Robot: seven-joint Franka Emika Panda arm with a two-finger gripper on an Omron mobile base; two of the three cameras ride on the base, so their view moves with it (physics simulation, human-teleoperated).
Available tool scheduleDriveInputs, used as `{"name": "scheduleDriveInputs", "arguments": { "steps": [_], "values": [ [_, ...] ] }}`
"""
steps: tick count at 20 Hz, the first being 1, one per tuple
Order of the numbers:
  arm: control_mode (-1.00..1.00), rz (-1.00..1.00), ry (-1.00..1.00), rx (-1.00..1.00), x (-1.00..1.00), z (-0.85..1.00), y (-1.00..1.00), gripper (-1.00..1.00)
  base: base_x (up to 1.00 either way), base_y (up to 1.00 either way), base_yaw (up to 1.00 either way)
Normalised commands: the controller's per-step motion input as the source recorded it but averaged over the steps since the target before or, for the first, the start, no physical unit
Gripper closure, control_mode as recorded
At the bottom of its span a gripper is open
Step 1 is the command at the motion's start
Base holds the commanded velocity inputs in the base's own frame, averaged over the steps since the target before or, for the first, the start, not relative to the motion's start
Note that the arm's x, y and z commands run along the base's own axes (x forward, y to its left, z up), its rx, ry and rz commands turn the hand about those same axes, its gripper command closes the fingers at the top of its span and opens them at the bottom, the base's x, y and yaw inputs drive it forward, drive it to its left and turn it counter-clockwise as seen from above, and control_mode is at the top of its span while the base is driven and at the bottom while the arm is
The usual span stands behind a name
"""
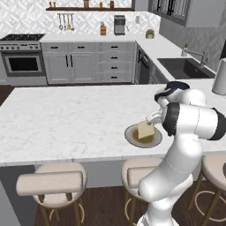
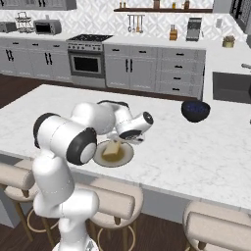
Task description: Start the toaster. Once the lever pops up, take the bread to the plate on the dining counter.
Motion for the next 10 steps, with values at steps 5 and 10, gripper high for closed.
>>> {"name": "scheduleDriveInputs", "arguments": {
  "steps": [5,10],
  "values": [
    [-1.00,0.00,0.00,0.00,-0.13,-0.31,0.00,-1.00,0.00,0.00,0.00],
    [-1.00,-0.04,0.00,-0.05,0.00,-0.04,-0.18,-1.00,0.00,0.00,0.00]
  ]
}}
